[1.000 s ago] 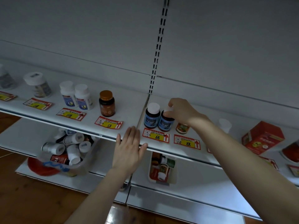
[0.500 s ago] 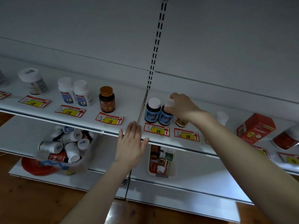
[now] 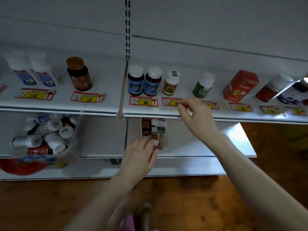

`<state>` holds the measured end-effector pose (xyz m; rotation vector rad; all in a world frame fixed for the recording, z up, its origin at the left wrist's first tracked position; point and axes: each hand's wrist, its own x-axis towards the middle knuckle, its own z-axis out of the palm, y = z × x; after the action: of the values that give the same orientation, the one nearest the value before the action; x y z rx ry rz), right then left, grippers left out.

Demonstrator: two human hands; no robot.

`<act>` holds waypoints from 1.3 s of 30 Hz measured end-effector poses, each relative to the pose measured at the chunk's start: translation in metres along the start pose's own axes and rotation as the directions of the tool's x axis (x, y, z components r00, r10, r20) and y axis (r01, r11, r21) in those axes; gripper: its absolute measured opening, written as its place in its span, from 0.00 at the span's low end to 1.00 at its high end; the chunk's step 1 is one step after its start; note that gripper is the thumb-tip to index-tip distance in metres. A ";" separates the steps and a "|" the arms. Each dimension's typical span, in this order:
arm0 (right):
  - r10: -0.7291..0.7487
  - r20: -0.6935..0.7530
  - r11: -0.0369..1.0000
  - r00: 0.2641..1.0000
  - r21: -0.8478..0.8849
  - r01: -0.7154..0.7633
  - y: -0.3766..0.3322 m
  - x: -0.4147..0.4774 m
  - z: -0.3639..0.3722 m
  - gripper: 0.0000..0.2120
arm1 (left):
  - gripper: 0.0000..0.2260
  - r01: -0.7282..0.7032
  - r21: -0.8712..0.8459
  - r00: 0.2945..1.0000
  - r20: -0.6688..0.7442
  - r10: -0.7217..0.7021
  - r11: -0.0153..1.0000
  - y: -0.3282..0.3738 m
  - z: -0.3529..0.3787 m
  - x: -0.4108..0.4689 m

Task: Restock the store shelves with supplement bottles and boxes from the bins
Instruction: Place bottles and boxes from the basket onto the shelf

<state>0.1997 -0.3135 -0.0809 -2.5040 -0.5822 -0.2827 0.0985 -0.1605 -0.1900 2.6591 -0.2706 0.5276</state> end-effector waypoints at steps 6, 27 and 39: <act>0.157 0.182 0.987 0.971 -0.009 -0.158 0.038 -0.045 0.029 0.10 | 0.16 0.039 0.052 0.977 0.207 -0.049 0.998 0.000 0.037 -0.023; 0.452 0.536 0.879 0.713 -0.132 -0.458 0.178 -0.019 0.287 0.29 | 0.18 0.200 0.273 0.894 0.341 -0.290 0.941 -0.121 0.203 0.002; 0.523 0.451 0.840 0.723 -0.129 -0.527 0.198 -0.025 0.322 0.23 | 0.18 0.351 0.030 0.907 0.236 -0.348 0.936 -0.164 0.258 0.061</act>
<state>0.2937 -0.2931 -0.4475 -2.6053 -0.0118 0.5652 0.2803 -0.1322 -0.4417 2.6709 0.1377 0.0906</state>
